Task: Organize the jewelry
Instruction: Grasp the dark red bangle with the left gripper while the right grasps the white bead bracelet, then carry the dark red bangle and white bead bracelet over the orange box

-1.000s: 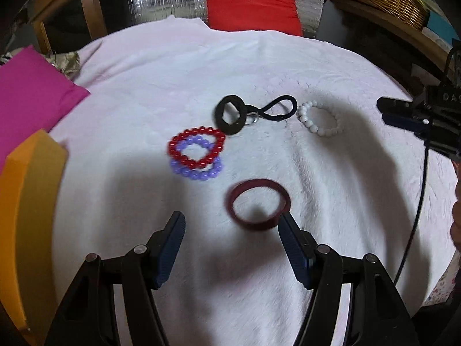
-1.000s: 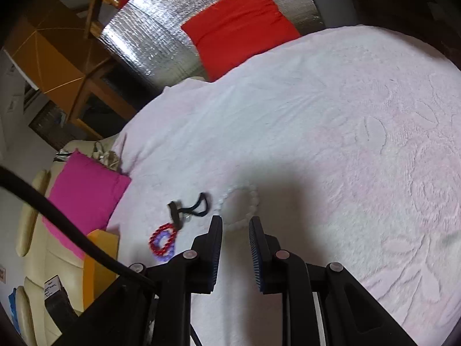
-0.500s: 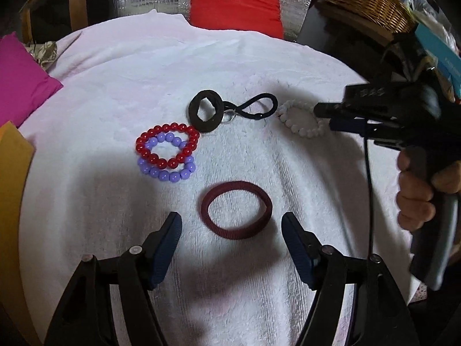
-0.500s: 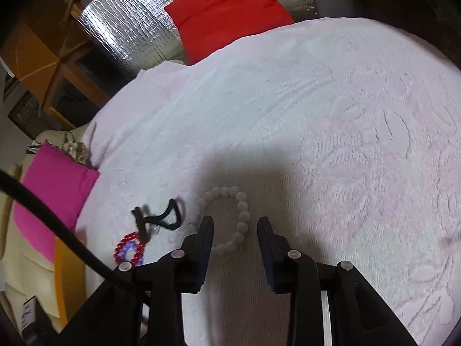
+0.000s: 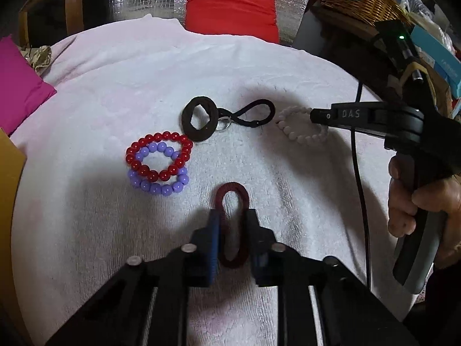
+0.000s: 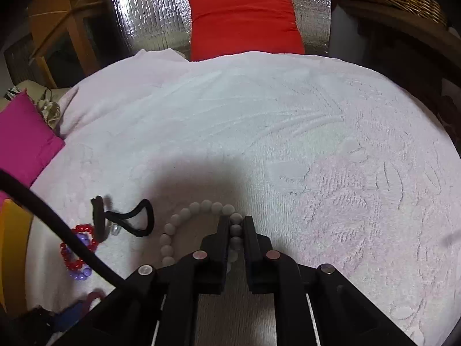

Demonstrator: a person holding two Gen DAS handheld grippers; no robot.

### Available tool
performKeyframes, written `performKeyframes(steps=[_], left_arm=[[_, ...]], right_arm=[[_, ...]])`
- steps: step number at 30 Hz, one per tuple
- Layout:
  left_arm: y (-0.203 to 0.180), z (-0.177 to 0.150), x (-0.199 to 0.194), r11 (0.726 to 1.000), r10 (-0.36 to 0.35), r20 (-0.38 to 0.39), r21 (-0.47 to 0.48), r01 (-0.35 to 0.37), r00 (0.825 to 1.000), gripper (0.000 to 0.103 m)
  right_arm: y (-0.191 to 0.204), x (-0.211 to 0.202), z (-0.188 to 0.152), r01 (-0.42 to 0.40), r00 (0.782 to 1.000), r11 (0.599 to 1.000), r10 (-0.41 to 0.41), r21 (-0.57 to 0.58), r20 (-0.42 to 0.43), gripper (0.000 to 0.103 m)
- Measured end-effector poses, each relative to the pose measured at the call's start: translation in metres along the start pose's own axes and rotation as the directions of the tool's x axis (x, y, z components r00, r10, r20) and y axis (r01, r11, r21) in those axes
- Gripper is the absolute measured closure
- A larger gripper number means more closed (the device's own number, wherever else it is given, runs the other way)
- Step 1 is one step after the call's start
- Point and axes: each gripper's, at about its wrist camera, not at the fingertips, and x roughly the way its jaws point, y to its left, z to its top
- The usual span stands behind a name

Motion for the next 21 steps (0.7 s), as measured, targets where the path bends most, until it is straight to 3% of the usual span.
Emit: performKeyframes(steps=[9,16,21], left_arm=[[0.008,-0.001,-0.028,1.0,0.001,0.046,-0.022,0.0,0.999,0.094],[0.018,-0.005,-0.058,0.998,0.024,0.087,-0.055,-0.019,0.996,0.094],[0.03,-0.009,-0.077,0.994,0.08,0.109,-0.081,-0.071,0.991,0.094]], right_arm=[[-0.01,-0.045,0.005,-0.127,0.99,0.991,0.124,0.05,0.063,0.093],[-0.008,-0.081,0.003,-0.26,0.963,0.962,0.252,0.079,0.1,0.093],[0.011,-0.095,0.001,-0.317,0.945,0.947,0.311,0.052,0.102,0.093]])
